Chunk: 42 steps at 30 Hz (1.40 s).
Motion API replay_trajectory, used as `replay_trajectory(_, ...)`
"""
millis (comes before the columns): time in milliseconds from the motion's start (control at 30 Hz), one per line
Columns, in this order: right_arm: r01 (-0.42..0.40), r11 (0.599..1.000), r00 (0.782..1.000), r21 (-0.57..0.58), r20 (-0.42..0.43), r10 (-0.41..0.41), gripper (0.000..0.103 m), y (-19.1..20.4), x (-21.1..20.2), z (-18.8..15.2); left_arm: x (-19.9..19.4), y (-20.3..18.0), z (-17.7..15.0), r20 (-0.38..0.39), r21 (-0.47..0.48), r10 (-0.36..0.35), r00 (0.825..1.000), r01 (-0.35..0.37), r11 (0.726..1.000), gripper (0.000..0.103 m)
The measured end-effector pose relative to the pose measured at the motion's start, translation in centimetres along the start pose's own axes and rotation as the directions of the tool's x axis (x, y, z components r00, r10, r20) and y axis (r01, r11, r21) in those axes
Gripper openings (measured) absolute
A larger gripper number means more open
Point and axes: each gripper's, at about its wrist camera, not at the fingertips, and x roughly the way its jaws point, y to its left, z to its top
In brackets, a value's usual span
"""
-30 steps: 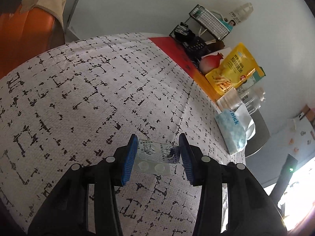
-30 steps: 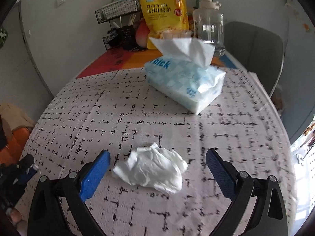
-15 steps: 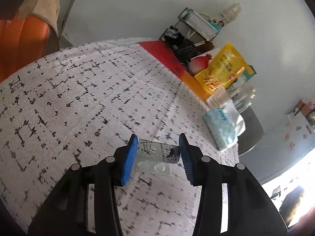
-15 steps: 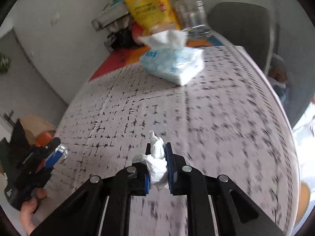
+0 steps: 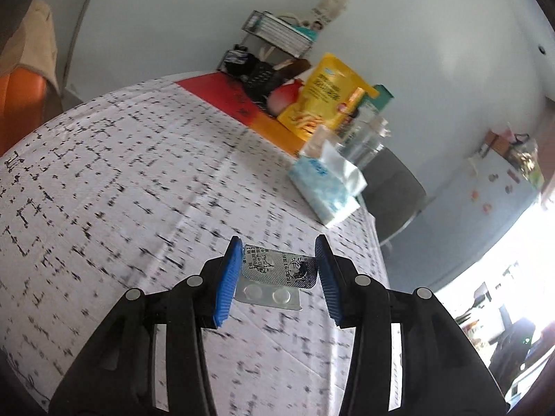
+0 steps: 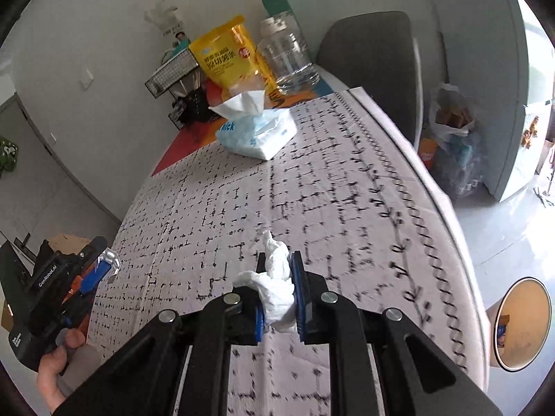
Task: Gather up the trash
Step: 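Carry the blister pack and tissue over the white bin with both tools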
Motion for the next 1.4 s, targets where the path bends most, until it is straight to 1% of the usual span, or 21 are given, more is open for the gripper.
replay_trajectory(333, 0.024, 0.999, 0.995, 0.039, 0.093, -0.028, 0.014, -3.6, -6.1, -0.9, -1.4, -5.5, -2.6, -0.028, 0.088, -0.073, 0.997, 0.075, 0.993, 0.043)
replay_trajectory(633, 0.067, 0.993, 0.985, 0.095, 0.15, -0.08, 0.014, -7.5, -10.6, -1.5, -1.8, -10.7, -5.1, -0.067, 0.169, -0.138, 0.988, 0.148, 0.974, 0.043)
replay_trajectory(833, 0.087, 0.986, 0.976, 0.143, 0.187, -0.113, 0.014, -10.5, -12.7, -2.0, -1.2, -14.3, -7.7, -0.119, 0.237, -0.165, 0.979, 0.189, 0.953, 0.043)
replay_trajectory(1033, 0.102, 0.975, 0.968, 0.199, 0.204, -0.143, 0.014, -14.5, -14.1, -2.7, -0.1, -18.1, -10.8, -0.17, 0.302, -0.184, 0.968, 0.228, 0.925, 0.043)
replay_trajectory(1267, 0.128, 0.952, 0.96, 0.277, 0.207, -0.189, 0.014, -19.8, -15.3, -3.7, 1.6, -21.8, -13.9, -0.224, 0.351, -0.182, 0.958, 0.253, 0.901, 0.043)
replay_trajectory(1400, 0.132, 0.936, 0.958, 0.327, 0.201, -0.206, 0.014, -22.8, -15.9, -4.5, 2.8, -24.6, -16.2, -0.272, 0.38, -0.186, 0.944, 0.283, 0.881, 0.043)
